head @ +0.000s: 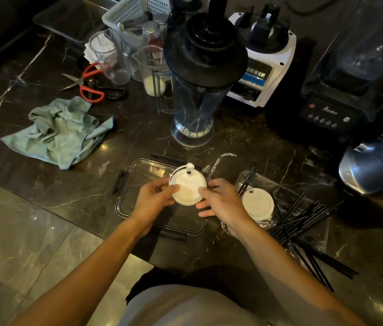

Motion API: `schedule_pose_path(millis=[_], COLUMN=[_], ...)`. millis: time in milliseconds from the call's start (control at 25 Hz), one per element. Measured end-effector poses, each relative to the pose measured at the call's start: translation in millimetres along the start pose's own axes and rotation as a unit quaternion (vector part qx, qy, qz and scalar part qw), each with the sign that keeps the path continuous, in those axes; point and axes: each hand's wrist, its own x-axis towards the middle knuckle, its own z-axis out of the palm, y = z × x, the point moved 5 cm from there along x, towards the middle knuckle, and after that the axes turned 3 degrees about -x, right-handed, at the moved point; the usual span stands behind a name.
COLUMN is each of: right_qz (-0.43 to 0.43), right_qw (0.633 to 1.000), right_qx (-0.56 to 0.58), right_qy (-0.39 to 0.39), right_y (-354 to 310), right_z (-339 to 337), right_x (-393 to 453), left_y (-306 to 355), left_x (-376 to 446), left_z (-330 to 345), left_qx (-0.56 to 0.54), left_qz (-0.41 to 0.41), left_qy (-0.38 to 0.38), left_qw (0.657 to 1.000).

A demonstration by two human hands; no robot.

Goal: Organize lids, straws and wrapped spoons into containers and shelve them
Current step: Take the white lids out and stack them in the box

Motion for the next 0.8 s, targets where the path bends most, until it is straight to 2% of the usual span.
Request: schedule_pose_path(millis=[160, 280, 360, 560, 680, 800], right_qz=[0.012, 0.011, 0.017, 0.030, -0.056, -0.135], right_qw=[0.991, 0.979, 0.967, 0.947, 0.934, 0.920], right_qx=[-0.125, -0.184, -0.232, -0.293, -0.319, -0.278], right_qy=[0.052, 0.089, 0.105, 0.131, 0.151, 0.239], right_y=[12.9, 22.3, 27.5, 15.2, -10.0, -29.4], right_z=[18.0, 21.4, 22.7, 25.3, 10.6, -43.8], right_x=[28.9, 44.6, 52.9, 47.4, 19.1, -22.3], left_y=[-7.4, -7.6, -11.9, -9.0, 5.5, 28.7], left_x=[17.4, 33.5, 43.5, 48.0, 43.0, 33.3], left_z=[-6.5, -1.0, -1.5, -0.4, 4.4, 39.9], left_qx=[0.150, 0.272, 0.312, 0.339, 0.359, 0.288], left_qz=[0.010, 0.035, 0.038, 0.056, 0.091, 0.112], left_qy=[0.026, 0.017, 0.020, 0.028, 0.064, 0.041], left_qw=[0.988, 0.962, 0.949, 0.939, 0.927, 0.950])
